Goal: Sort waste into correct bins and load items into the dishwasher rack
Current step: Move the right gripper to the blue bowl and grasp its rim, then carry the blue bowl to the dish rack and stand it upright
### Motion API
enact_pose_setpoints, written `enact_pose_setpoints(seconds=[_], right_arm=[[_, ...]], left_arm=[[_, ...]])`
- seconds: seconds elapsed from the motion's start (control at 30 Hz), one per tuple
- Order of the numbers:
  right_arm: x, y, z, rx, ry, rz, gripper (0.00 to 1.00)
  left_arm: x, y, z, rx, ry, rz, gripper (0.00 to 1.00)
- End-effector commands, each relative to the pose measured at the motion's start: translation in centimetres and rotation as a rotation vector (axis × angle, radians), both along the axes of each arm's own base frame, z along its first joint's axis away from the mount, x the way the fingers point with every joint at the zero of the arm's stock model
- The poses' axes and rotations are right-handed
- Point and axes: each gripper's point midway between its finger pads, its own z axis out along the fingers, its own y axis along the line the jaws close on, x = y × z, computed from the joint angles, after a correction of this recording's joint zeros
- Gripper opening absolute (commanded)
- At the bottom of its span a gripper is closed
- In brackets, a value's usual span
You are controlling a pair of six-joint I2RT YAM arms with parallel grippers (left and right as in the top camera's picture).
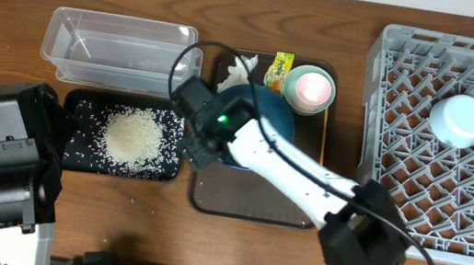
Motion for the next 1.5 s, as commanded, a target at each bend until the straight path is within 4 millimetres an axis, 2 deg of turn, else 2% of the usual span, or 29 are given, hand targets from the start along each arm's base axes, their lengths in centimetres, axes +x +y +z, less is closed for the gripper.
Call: enact_pose_setpoints(seconds=[0.0, 0.1, 0.2, 0.3, 0.53, 0.6, 0.7, 0.8, 0.9, 1.0, 1.1, 1.17, 1.23, 1.3, 1.4, 1.47], right_arm=[[0.5, -0.8, -2.1, -0.087, -0.033, -0.017, 0.67], [0.4, -0.9, -3.4, -0.11, -0.016, -0.016, 0.53], [0.3, -1.1, -4.6, -0.131, -0.002, -0.015, 0.52], [0.3, -1.1, -5.0, -0.136, 0.004, -0.023, 0.45], [0.2, -1.2, -4.7, -0.133, 0.01, -0.043, 0.07], [0.0, -1.1, -4.2, -0.127, 0.021, -0.048, 0.01], [0.0, -0.3, -2.5, -0.09, 0.031, -0.041, 0.01], [0.3, 0.7, 0.3, -0.043, 0.032, -0.045, 0.01], [1.4, 0.8, 4.4, 0.001, 0.007, -0.081, 0.01], [3.0, 0.0, 8.9, 0.053, -0.029, -0.121, 0.01], [5.2, -2.4, 14.4, 0.122, -0.083, -0.193, 0.01], [7.1, -5.6, 18.3, 0.169, -0.131, -0.268, 0.01], [9.0, -9.8, 21.5, 0.206, -0.178, -0.359, 0.01], [10.7, -15.0, 24.5, 0.26, -0.218, -0.459, 0.01], [12.2, -22.7, 27.4, 0.356, -0.233, -0.596, 0.01], [12.7, -27.8, 28.5, 0.424, -0.221, -0.685, 0.01]], left_arm=[[0.0, 0.2, 0.8, 0.003, -0.024, 0.013, 0.91], [0.0, 0.2, 0.8, 0.003, -0.024, 0.013, 0.91], [0.0, 0.2, 0.8, 0.003, -0.024, 0.013, 0.91], [0.0, 0.2, 0.8, 0.003, -0.024, 0.013, 0.91], [0.0, 0.2, 0.8, 0.003, -0.024, 0.013, 0.91], [0.0, 0.2, 0.8, 0.003, -0.024, 0.013, 0.91], [0.0, 0.2, 0.8, 0.003, -0.024, 0.013, 0.91], [0.0, 0.2, 0.8, 0.003, -0.024, 0.013, 0.91], [0.0, 0.2, 0.8, 0.003, -0.024, 0.013, 0.91], [0.0, 0.2, 0.8, 0.003, -0.024, 0.013, 0.91], [0.0, 0.2, 0.8, 0.003, -0.024, 0.013, 0.91], [0.0, 0.2, 0.8, 0.004, -0.024, 0.013, 0.91], [0.0, 0.2, 0.8, 0.003, -0.024, 0.013, 0.91], [0.0, 0.2, 0.8, 0.003, -0.024, 0.013, 0.91], [0.0, 0.2, 0.8, 0.003, -0.024, 0.013, 0.91], [0.0, 0.2, 0.8, 0.003, -0.024, 0.013, 0.91]])
